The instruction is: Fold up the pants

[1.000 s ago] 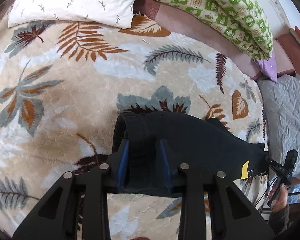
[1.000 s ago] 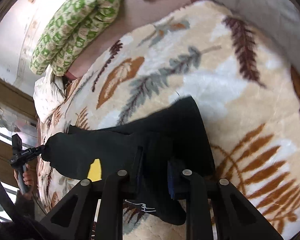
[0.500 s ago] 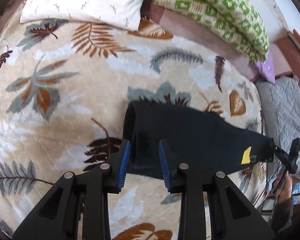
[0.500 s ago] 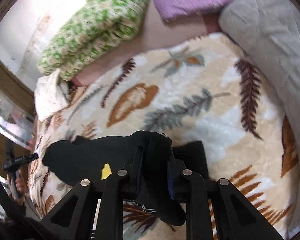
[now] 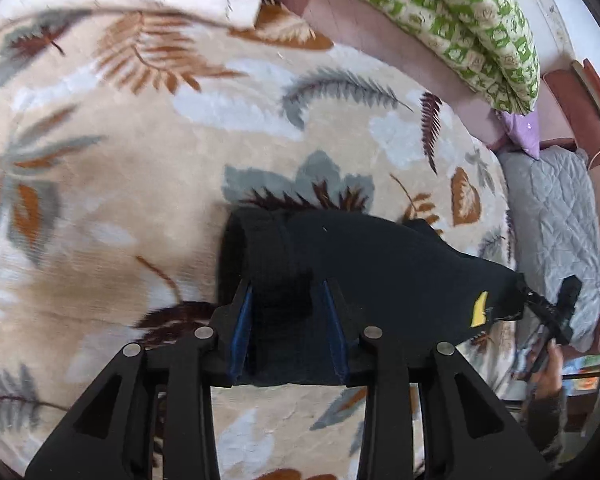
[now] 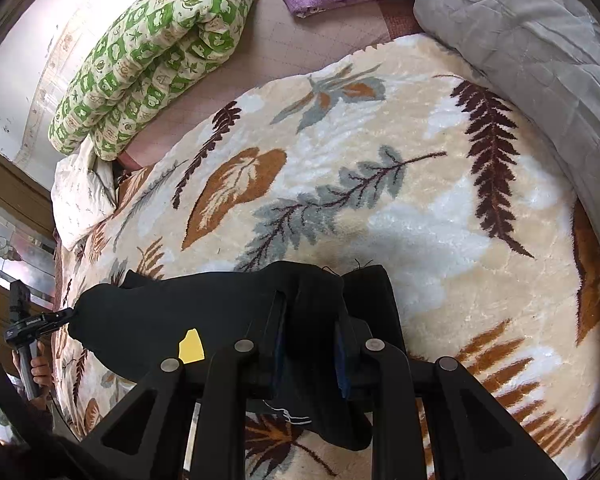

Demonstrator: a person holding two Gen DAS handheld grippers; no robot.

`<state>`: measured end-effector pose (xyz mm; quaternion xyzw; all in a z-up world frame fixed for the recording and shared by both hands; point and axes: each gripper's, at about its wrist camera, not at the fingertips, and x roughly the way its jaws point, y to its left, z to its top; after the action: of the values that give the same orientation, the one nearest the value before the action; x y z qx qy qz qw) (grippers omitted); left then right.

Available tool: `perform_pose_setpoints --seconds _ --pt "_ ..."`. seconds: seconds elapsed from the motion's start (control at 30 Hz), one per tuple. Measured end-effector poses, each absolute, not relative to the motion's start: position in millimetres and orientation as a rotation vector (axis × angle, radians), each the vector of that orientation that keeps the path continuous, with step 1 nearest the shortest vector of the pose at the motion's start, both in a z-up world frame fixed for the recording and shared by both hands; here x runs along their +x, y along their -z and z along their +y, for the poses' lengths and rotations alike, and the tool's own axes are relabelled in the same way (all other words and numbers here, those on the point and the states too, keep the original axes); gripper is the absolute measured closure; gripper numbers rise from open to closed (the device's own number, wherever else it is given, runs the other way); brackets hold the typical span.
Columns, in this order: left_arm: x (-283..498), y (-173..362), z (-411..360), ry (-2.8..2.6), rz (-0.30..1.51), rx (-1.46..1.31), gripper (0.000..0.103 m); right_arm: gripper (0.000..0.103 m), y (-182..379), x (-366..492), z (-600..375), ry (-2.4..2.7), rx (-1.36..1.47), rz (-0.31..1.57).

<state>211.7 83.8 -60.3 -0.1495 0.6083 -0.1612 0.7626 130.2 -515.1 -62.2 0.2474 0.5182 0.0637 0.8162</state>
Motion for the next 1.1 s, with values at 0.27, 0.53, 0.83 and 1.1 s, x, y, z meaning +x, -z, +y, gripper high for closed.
perform_pose_setpoints --seconds 0.27,0.53,0.83,1.1 --pt "207.3 48.3 79.1 0.288 1.242 -0.371 0.097 0.083 62.9 129.9 -511.7 -0.126 0.519 1.11" --pt "178.9 46.8 88.9 0.263 1.247 -0.291 0.097 0.083 53.9 126.6 -514.0 -0.15 0.543 1.088" --pt "177.8 64.3 82.7 0.189 1.269 -0.137 0.097 0.082 65.5 124.4 -519.2 -0.12 0.564 1.115" --pt "177.9 68.8 73.8 0.15 1.269 -0.048 0.096 0.073 87.4 121.8 -528.0 -0.088 0.592 1.131"
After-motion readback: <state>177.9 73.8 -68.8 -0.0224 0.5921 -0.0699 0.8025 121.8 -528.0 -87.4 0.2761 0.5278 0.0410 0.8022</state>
